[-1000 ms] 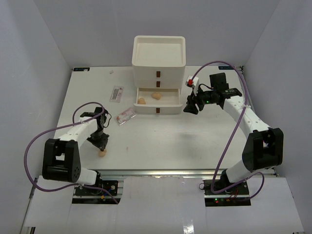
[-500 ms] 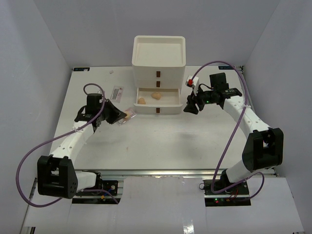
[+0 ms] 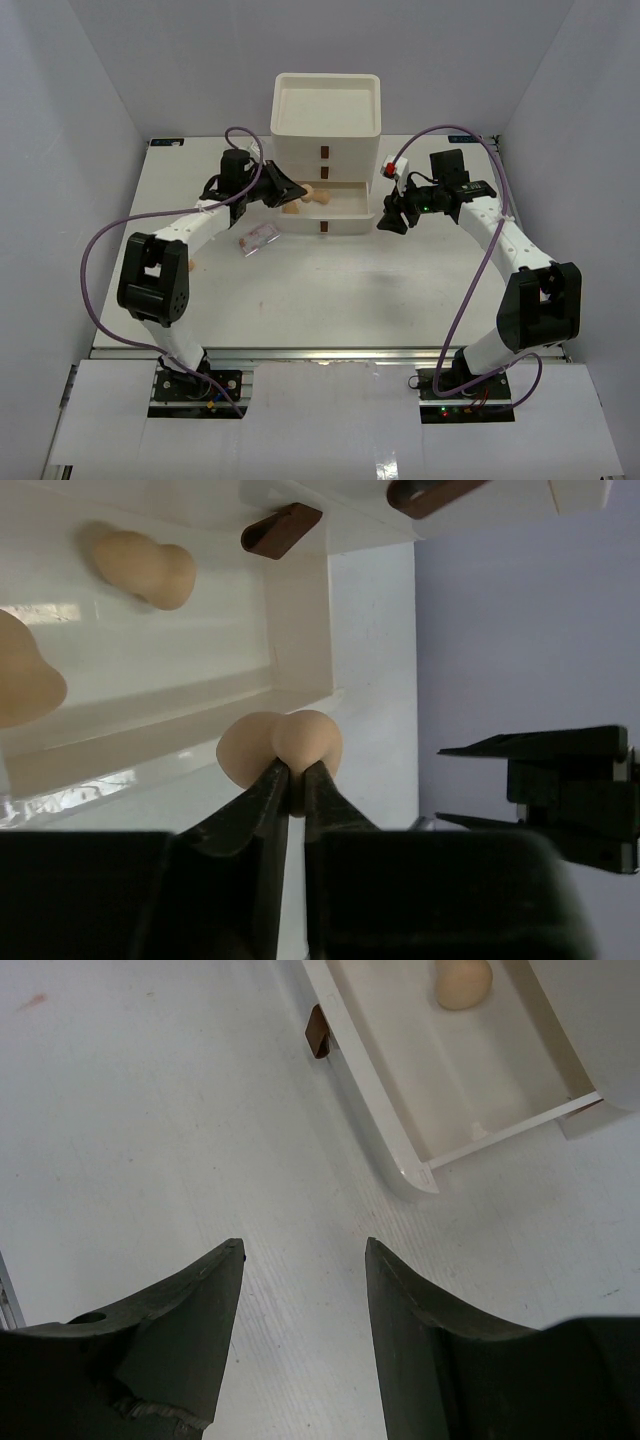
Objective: Organize the makeup
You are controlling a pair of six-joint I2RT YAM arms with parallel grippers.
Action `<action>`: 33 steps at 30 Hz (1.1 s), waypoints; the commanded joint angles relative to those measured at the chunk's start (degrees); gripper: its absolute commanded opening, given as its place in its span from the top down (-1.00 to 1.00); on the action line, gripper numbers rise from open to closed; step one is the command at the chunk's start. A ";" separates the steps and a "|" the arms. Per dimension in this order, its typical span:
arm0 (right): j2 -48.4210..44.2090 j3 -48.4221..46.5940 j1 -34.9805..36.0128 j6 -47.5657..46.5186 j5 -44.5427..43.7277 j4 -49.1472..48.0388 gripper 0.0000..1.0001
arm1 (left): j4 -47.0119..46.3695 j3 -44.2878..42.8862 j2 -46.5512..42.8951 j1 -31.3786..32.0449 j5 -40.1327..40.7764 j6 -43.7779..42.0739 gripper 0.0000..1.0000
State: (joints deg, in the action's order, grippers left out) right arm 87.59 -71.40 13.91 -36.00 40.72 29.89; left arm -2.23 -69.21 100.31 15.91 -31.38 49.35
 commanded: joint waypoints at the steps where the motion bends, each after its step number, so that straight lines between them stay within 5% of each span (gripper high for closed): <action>1: -1.12 -0.83 0.13 0.21 -0.06 -1.15 -0.17 | -1.86 -4.29 2.71 0.63 -0.68 0.55 0.26; 7: -1.12 -0.76 0.14 0.13 0.03 -1.15 -0.18 | -0.08 -5.15 2.93 0.61 -0.23 -1.07 -0.02; 19: -0.15 -1.83 0.14 -1.13 4.61 0.22 -0.18 | 6.10 -1.50 -5.59 -0.04 4.50 -6.76 0.01; 27: 0.40 -2.48 2.62 -7.26 11.95 3.49 -0.21 | 21.64 7.51 -21.07 -4.73 17.27 -12.53 0.04; 33: 3.18 -5.07 5.53 -9.63 13.07 4.42 -0.23 | 39.21 11.72 -28.64 -9.01 36.31 -11.02 -0.24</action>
State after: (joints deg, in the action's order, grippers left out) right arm 88.63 -72.72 17.74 -42.92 50.24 33.30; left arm 21.67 -60.40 76.04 9.41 -10.95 38.27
